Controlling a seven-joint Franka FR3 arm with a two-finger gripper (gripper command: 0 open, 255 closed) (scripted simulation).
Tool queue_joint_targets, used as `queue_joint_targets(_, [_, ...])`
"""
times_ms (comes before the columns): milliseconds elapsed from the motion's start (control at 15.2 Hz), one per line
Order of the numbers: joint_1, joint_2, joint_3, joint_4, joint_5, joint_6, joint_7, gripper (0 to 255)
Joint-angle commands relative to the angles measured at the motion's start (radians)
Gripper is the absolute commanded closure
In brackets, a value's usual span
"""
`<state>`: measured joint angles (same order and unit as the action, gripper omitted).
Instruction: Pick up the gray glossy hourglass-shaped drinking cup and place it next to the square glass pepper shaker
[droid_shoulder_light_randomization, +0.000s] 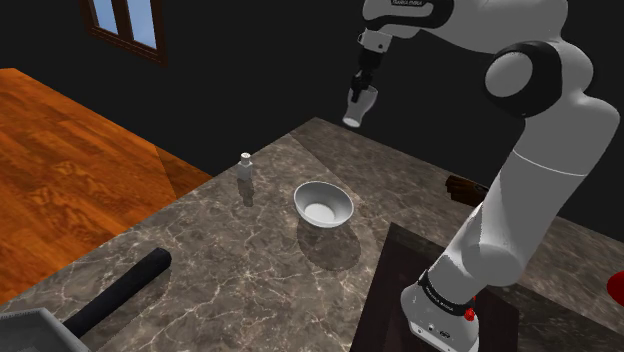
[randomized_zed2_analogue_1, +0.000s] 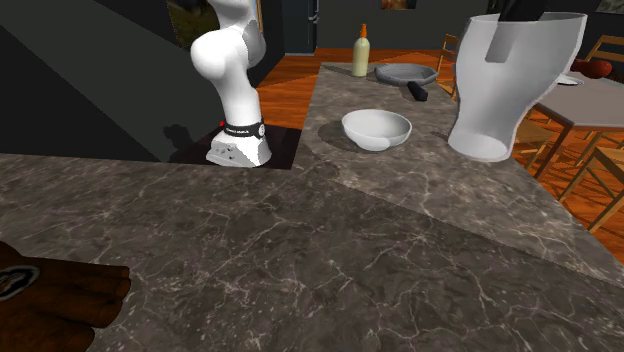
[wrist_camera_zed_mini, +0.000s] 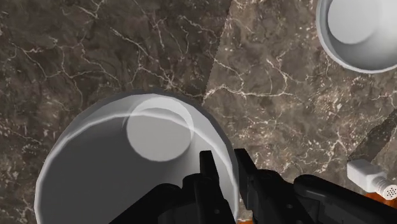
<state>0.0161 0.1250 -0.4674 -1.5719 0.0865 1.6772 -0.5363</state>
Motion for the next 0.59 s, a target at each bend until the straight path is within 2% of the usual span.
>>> queue_joint_targets(0, [0.021, 0.019, 0.018, 0.009, 0.007, 0.011, 0.039, 255])
queue_joint_targets(528, [0.085, 0.167, 0.078, 0.171, 0.054, -0.006, 0.171, 255])
